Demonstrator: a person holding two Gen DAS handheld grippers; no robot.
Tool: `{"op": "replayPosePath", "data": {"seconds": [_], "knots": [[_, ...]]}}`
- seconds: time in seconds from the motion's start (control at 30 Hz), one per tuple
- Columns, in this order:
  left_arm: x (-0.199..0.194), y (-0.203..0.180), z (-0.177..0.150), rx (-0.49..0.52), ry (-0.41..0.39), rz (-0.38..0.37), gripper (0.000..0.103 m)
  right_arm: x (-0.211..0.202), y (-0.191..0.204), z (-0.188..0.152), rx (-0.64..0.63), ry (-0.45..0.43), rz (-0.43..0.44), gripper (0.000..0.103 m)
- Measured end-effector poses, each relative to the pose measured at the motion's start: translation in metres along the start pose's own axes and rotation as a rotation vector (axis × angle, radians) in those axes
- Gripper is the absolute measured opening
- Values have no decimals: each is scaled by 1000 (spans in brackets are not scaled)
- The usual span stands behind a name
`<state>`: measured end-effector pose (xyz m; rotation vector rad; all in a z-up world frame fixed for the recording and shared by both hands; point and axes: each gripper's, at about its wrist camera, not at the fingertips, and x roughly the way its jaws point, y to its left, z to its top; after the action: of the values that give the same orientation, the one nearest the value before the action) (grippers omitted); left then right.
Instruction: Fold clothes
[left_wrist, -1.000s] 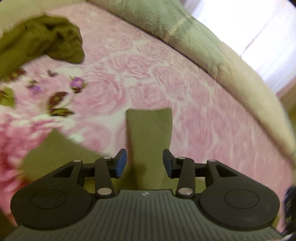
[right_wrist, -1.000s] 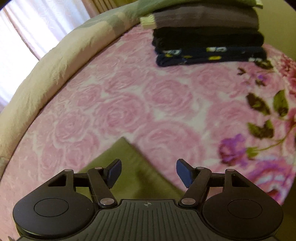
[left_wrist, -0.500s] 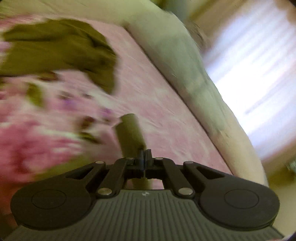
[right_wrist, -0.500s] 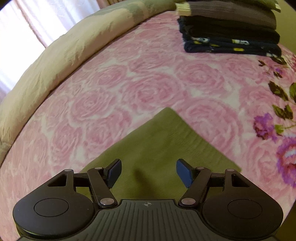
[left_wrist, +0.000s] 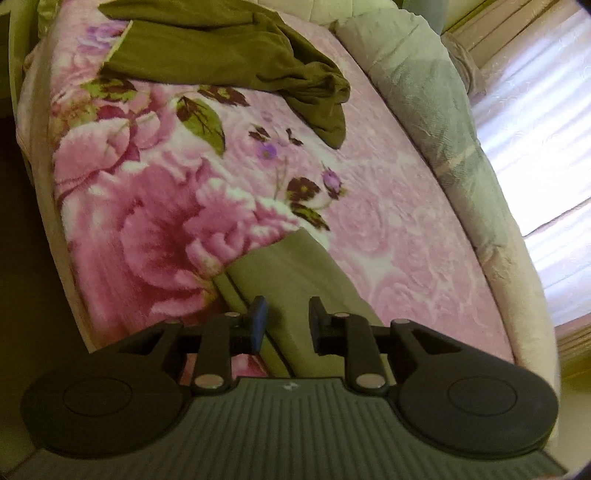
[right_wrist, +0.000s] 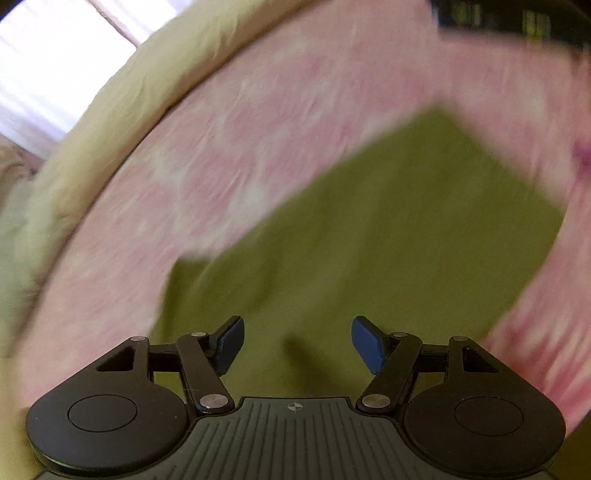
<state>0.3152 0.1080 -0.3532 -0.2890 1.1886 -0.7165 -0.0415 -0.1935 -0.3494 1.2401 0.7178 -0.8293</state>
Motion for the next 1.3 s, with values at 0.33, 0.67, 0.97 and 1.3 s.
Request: {"op": "replayPosePath", "data": {"seconds": [0.33,0.67,0.97,1.3], "knots": [[-7,13,-8,-51,67,-50,19,41,-23,-104,460,312,293,43],[1,20,-7,-74,99,-89,19,53,-26,-110,495,244,304,42],[19,29,-10,-163,113,-102,23,53,-25,-119,453,211,259,31],[21,25,2,-71,73,-137,0,35,-13,-107,304,164,265,0]]}}
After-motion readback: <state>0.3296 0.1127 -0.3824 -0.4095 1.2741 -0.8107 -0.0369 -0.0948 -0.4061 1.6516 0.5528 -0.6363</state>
